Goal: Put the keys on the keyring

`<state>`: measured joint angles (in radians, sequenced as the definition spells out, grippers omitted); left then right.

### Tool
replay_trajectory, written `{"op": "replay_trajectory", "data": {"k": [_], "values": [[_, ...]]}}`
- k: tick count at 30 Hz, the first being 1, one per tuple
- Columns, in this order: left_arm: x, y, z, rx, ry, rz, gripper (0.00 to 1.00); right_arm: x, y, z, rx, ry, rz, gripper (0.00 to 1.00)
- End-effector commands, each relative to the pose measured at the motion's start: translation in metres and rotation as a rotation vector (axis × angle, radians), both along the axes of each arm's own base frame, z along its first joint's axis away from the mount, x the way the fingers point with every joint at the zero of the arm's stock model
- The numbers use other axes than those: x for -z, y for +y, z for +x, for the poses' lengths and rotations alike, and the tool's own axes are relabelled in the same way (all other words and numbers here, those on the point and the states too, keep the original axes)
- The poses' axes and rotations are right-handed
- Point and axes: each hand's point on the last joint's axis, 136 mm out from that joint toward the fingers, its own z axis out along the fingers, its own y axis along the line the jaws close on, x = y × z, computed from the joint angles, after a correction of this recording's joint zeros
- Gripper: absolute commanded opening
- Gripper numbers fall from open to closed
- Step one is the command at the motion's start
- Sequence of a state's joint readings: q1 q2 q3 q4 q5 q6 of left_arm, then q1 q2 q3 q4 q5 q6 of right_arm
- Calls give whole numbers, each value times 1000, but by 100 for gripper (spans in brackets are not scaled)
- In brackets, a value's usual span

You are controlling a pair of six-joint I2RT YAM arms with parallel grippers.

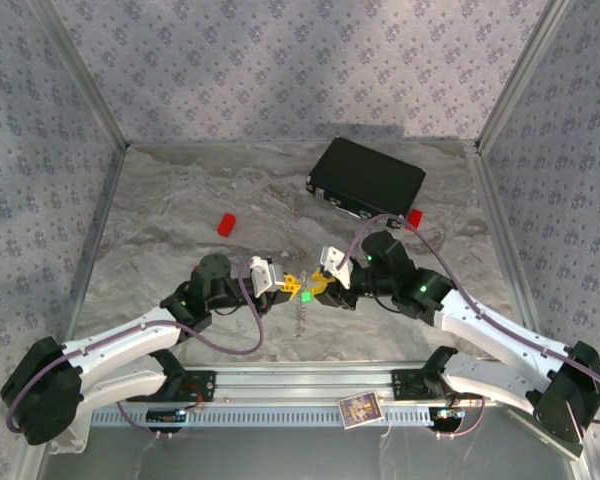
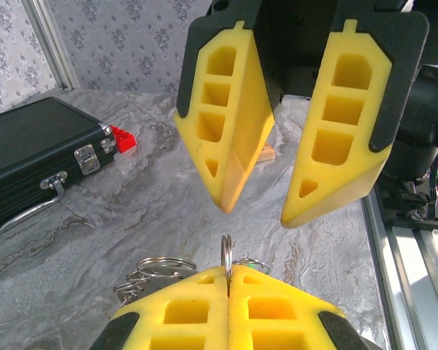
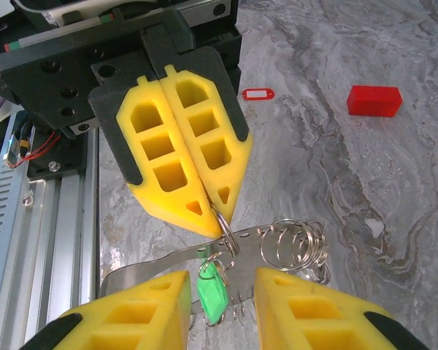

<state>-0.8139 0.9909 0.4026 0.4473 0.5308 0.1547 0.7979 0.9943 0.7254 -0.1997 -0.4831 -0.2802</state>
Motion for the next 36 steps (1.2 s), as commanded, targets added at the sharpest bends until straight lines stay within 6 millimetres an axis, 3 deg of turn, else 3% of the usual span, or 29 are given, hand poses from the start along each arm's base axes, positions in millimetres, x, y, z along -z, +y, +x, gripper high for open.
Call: {"op": "replay_trajectory", "data": {"k": [1, 20, 28, 32, 36], "values": [[-12, -4, -4, 28, -23, -46, 0, -9, 7, 1, -28, -6, 25, 29], [-15, -5, -8, 57, -18, -56, 0, -9, 19, 8, -46, -10, 45, 19], [-14, -5, -8, 50, -14, -47, 0, -10, 25, 4, -92, 11, 40, 0], [-8, -1, -1, 4, -15, 11, 18, -7, 21, 4, -94, -11, -18, 0], [-5, 3, 2, -13, -27, 75, 21, -3, 16, 6, -103, -38, -111, 0]]}}
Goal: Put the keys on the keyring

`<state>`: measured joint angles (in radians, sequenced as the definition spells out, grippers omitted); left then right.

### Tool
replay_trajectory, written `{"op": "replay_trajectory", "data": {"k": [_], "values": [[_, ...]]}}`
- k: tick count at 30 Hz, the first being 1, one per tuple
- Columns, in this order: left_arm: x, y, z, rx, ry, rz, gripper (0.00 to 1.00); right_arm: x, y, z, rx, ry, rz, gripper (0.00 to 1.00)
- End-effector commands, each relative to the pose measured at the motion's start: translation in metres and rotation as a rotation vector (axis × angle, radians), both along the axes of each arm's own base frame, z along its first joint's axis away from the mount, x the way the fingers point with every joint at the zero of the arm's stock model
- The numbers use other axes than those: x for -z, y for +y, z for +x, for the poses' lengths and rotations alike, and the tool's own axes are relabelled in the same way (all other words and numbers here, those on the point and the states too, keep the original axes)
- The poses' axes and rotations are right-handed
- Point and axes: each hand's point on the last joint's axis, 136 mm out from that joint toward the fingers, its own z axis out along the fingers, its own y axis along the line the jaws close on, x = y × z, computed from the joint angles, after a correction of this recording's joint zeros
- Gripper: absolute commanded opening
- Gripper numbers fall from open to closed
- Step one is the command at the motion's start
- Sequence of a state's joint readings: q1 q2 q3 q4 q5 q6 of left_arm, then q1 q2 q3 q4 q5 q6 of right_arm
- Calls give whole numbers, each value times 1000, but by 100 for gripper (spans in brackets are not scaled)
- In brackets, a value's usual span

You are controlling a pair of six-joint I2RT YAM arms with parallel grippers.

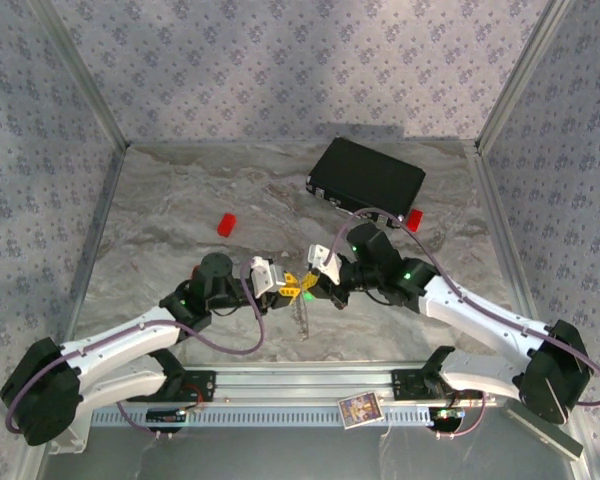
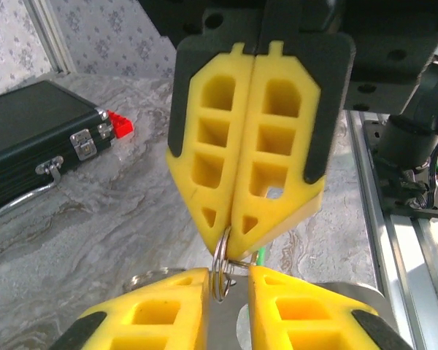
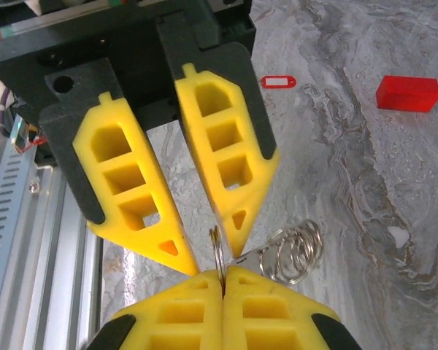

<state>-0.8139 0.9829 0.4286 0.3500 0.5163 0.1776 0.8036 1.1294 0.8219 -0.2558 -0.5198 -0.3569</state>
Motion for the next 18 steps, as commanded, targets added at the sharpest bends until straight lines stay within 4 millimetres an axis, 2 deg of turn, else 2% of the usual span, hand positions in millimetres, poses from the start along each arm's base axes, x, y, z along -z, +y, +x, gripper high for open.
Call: {"op": "replay_trajectory", "data": {"k": [1, 11, 18], "values": [[-11, 1, 2, -6, -44, 34, 21, -10, -1, 0, -36, -57, -64, 0], [-16, 0, 2, 1, -44, 32, 19, -8, 3, -2, -99, -101, -194, 0], [-22, -3, 2, 9, -52, 5, 7, -11, 7, -5, -116, -95, -171, 0]]}}
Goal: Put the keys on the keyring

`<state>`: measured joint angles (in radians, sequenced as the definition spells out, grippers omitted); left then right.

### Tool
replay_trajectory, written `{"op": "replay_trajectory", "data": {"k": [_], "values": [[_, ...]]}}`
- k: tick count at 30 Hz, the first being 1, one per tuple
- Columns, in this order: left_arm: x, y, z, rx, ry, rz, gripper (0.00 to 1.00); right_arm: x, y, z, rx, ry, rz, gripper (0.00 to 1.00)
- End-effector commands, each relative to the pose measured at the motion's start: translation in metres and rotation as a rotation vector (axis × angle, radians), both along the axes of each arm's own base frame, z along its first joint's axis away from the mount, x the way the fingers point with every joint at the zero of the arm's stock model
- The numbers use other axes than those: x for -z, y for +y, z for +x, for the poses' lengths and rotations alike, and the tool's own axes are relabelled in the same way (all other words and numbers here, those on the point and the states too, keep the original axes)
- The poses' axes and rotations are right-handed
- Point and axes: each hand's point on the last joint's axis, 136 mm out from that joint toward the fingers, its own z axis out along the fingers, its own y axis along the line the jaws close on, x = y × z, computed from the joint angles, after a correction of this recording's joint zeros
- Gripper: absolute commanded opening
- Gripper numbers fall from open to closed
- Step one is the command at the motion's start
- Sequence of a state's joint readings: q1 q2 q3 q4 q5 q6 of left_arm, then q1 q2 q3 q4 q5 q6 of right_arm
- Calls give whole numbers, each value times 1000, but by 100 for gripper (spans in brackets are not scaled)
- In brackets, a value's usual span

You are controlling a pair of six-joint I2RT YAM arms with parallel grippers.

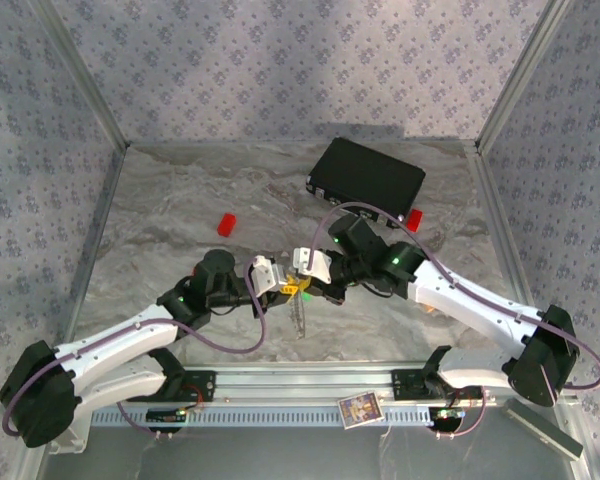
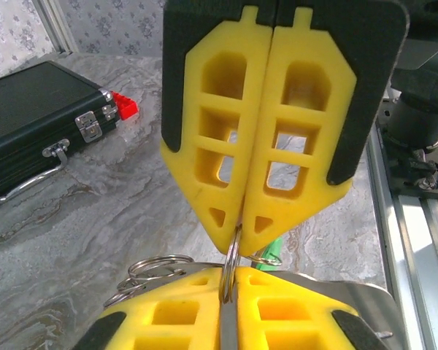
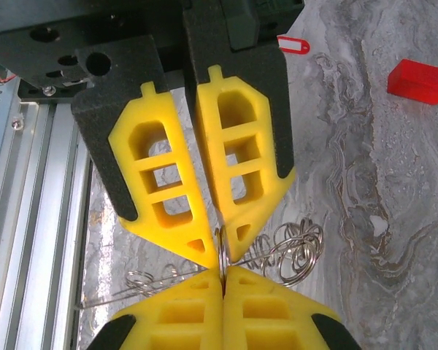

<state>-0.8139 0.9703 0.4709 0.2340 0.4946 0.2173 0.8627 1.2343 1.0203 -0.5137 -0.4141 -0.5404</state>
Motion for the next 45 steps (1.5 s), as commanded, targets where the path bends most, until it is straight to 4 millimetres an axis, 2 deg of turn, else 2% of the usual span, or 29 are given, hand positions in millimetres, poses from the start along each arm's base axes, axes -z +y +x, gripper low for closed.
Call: {"op": "replay_trajectory", "data": {"k": [1, 3, 6, 9, 16, 25, 29, 38, 45], "values": [[-25, -6, 0, 23, -51, -57, 4, -10, 2, -4, -22, -1, 24, 0], [-24, -6, -1, 25, -48, -65, 0, -12, -1, -2, 0, 4, 48, 7], [-22, -6, -2, 25, -35, -82, 0, -13, -8, 2, 49, 23, 101, 19], [-20, -6, -4, 24, -26, -107, 0, -13, -15, 4, 94, 55, 170, 25], [-19, -6, -5, 24, -23, -154, 0, -7, -16, 0, 138, 113, 264, 27], [-21, -7, -6, 27, -18, -170, 0, 15, -19, 0, 171, 145, 232, 34], [-21, -7, -6, 31, -15, -172, 0, 14, -12, -1, 154, 155, 242, 33], [-23, -7, -6, 31, -27, -178, 0, 21, -8, -2, 142, 178, 214, 10], [-30, -7, -7, 34, -41, -203, 0, 30, 0, -2, 127, 203, 190, 2]]}}
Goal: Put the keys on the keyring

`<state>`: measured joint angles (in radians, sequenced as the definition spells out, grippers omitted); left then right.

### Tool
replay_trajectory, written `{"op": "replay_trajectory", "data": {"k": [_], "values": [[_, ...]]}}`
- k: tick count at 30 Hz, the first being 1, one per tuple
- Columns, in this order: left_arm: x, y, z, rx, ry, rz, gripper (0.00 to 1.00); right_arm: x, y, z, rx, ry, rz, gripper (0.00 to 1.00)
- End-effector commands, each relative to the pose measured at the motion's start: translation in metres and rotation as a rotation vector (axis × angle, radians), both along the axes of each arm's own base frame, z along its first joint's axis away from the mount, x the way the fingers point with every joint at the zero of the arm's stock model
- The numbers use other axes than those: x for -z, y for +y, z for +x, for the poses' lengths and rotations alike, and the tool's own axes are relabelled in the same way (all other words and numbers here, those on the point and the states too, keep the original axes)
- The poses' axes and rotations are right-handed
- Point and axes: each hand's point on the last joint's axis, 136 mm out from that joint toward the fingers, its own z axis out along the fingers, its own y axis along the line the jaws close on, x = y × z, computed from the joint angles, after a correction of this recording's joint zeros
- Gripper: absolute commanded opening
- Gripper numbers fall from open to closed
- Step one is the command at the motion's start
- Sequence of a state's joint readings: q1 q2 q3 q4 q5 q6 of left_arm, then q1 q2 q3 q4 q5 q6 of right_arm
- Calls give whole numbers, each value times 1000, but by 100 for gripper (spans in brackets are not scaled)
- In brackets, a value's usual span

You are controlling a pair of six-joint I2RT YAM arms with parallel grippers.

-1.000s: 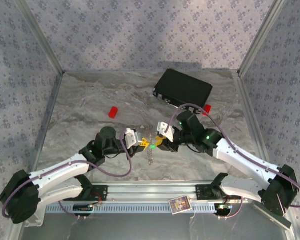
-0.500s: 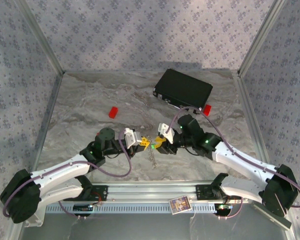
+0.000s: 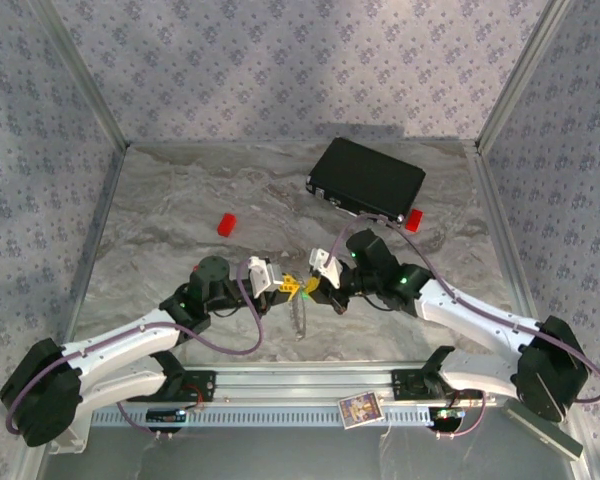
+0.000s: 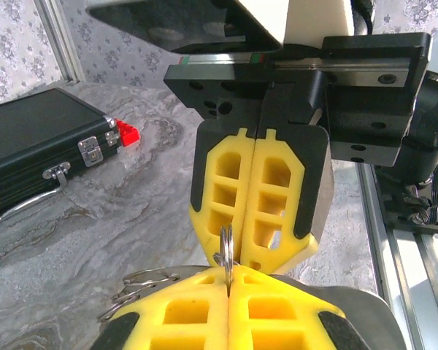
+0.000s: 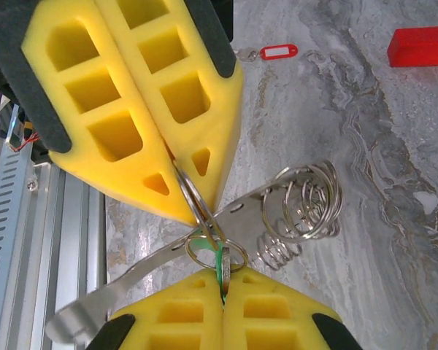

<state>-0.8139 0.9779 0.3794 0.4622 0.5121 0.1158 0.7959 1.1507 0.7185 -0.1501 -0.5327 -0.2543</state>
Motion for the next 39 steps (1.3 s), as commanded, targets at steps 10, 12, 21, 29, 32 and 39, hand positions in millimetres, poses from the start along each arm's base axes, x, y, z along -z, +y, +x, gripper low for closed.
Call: {"op": "replay_trajectory", "data": {"k": [10, 12, 21, 29, 32, 39], "values": [[-19, -4, -6, 45, -54, -67, 0, -15, -8, 0, 10, -52, -9, 27], [-18, -5, -7, 49, -54, -63, 0, -19, -12, 0, 15, -69, -10, 27], [-18, -7, -9, 69, -54, -61, 0, -43, -7, -4, -22, -89, 76, 25], [-20, -8, -10, 82, -48, -65, 0, -47, 5, 0, -35, -103, 107, 25], [-20, -8, -11, 86, -48, -65, 0, -47, 8, 1, -39, -105, 110, 22], [-20, -8, -11, 86, -46, -66, 0, -48, 9, -2, -55, -97, 114, 2]]}}
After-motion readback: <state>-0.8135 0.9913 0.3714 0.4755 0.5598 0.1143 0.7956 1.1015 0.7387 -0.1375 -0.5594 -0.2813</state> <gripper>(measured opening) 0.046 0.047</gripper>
